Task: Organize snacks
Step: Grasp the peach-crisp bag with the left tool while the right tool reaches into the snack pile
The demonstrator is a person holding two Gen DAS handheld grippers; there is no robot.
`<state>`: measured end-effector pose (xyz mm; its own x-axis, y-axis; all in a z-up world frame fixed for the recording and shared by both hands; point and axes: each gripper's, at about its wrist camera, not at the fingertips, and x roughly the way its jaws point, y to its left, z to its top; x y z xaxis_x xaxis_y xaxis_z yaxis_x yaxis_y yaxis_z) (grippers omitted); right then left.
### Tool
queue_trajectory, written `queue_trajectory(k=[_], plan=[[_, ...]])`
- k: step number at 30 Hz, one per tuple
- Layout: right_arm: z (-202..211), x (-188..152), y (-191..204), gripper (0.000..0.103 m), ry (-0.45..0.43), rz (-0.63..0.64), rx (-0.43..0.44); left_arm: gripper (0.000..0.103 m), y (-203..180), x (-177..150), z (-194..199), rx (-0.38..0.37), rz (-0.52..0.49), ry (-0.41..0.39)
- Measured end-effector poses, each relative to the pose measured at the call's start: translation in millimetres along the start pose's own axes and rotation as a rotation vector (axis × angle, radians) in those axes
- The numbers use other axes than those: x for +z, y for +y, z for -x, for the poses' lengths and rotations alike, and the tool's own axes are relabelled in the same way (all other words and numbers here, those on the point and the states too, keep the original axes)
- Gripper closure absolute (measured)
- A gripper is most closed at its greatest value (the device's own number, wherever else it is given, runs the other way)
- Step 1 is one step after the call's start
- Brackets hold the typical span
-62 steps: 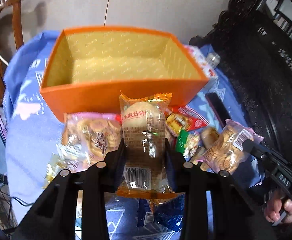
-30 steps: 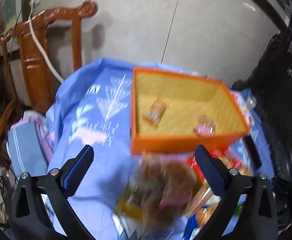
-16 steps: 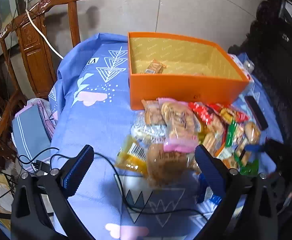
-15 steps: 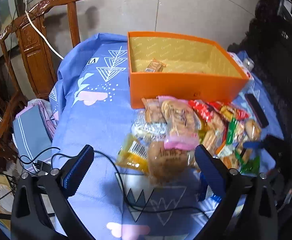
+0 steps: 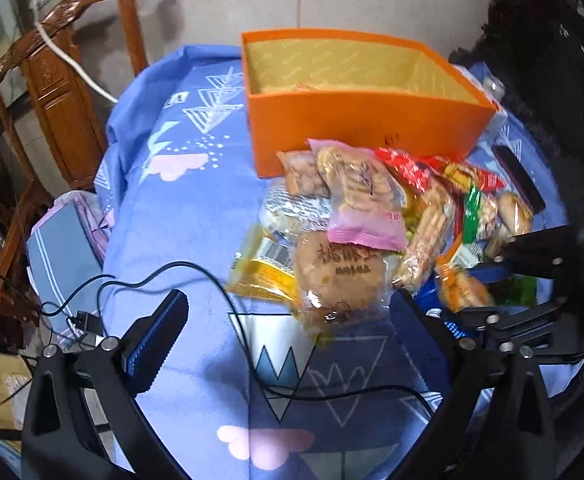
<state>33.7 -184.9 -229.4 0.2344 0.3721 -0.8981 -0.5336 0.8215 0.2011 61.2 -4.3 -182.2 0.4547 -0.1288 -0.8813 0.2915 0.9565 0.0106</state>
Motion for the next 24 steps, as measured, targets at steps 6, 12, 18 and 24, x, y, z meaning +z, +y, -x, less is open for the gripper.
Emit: queue_trajectory(k=[6,12,18,24], plan=[[48,-19,-26,0.066,-0.156,-0.265,0.033,0.004,-14,4,-42,-0.012,-0.02,0.066],[83,-38,-38,0.066,-0.26,-0.405,0.022,0.004,-34,6,-74,0.002,-0.061,0.108],[78,-41,-32,0.065,-0.273,-0.441,-0.002,0.004,-41,13,-92,0.049,-0.062,0.103],[80,-42,-28,0.065,-0.285,-0.435,-0.027,0.03,-32,12,-88,0.059,-0.065,0.088]])
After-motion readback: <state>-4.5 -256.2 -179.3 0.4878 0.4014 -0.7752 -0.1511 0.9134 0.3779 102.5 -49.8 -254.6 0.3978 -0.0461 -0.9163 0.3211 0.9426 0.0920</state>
